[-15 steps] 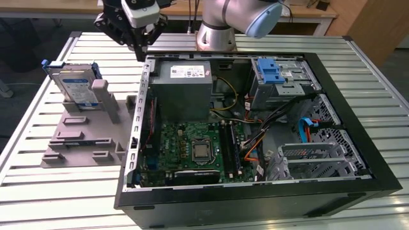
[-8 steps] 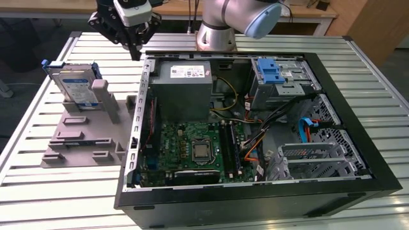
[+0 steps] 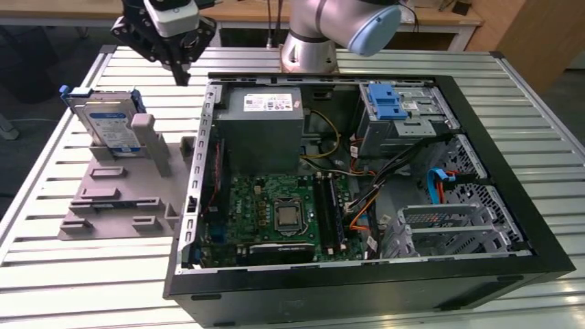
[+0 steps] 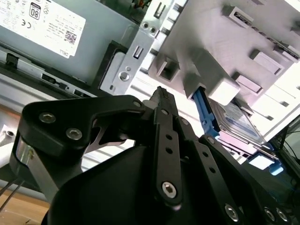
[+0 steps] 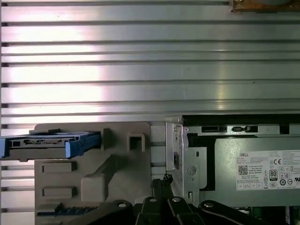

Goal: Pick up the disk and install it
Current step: 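Reach for the disk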

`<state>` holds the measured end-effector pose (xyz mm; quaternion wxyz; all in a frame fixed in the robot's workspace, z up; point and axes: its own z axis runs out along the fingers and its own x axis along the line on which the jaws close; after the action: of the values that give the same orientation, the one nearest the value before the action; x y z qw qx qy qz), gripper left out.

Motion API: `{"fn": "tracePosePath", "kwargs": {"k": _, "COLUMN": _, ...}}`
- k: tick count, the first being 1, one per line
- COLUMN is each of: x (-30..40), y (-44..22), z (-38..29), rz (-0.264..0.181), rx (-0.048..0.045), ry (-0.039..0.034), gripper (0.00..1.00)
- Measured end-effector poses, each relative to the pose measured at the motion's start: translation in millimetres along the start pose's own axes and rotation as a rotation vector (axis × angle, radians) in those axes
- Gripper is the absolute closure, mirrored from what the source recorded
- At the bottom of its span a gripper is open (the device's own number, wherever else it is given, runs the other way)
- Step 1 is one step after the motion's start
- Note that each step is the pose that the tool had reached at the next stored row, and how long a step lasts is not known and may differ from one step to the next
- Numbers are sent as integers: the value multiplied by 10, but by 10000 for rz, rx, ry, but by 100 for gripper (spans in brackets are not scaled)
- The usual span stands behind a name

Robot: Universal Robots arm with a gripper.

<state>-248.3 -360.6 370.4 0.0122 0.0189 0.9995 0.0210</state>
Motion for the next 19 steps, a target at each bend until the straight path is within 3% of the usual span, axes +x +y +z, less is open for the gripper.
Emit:
{"fn": "tracePosePath", "kwargs": {"k": 13, "x": 414, "y": 45, "z": 8, "rz": 0, "rx": 2, "ry": 35, "gripper": 89}}
{"fn": "tracePosePath", "kwargs": {"k": 19, "x": 681, "y": 50, "z": 19, "rz": 2, "rx": 2, "ry": 60, "gripper": 89}}
